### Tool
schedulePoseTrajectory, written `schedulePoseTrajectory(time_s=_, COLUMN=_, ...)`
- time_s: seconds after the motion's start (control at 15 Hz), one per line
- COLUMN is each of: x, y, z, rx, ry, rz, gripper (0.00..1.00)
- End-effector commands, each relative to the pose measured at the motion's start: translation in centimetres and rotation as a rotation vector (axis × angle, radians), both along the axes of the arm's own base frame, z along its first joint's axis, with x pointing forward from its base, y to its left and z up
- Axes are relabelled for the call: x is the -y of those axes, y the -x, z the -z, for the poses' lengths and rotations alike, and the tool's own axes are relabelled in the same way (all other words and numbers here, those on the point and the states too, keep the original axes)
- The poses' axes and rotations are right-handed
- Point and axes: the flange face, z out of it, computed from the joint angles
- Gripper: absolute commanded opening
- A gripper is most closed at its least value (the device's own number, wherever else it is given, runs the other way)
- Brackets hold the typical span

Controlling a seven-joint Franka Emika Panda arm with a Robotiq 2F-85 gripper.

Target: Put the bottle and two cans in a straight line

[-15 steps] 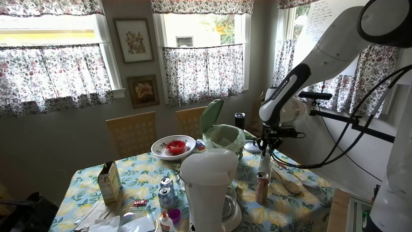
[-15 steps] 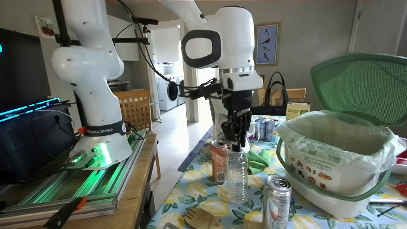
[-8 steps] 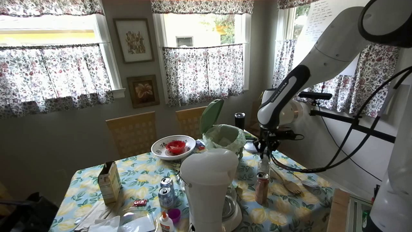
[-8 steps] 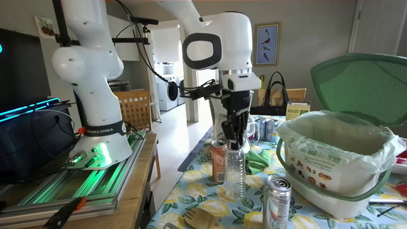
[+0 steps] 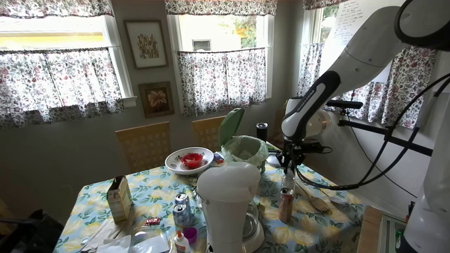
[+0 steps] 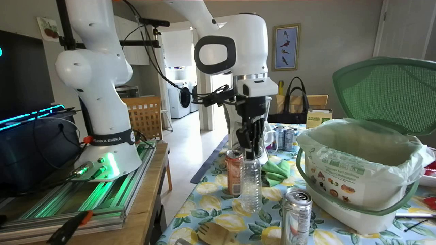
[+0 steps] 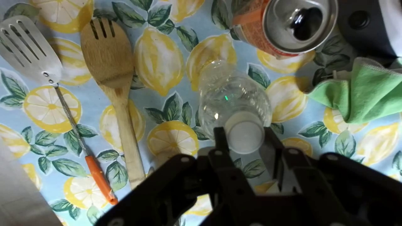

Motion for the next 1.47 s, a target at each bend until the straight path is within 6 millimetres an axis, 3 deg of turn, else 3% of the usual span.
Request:
schedulePoseTrajectory(time_s=0.0, x=-0.7, y=0.8, z=-0.6, rx=0.011, ry=0.009, rz=-0.026, gripper=0.08)
schedulePoseTrajectory(time_s=0.2, x=-0.8, y=1.0, z=-0.6, rx=0.011, ry=0.011, rz=-0.028, gripper=0.11)
schedulePoseTrajectory(time_s=0.33, x=-0.8, y=1.1, z=-0.6, rx=0.013, ry=0.011, rz=-0.028, gripper=0.5)
schedulePoseTrajectory(time_s=0.8, x=-0.5, y=0.9, z=-1.2, rx=0.037, ry=0.012, rz=-0.019, gripper=1.0)
schedulePoseTrajectory(time_s=1.0, x=0.7, y=0.5, z=-2.0, rx=0.088, ry=0.039, rz=0.005, gripper=1.0)
schedulePoseTrajectory(time_s=1.4, x=5.9, y=0.2, z=-2.7, rx=0.247, ry=0.152, rz=0.093, gripper=1.0)
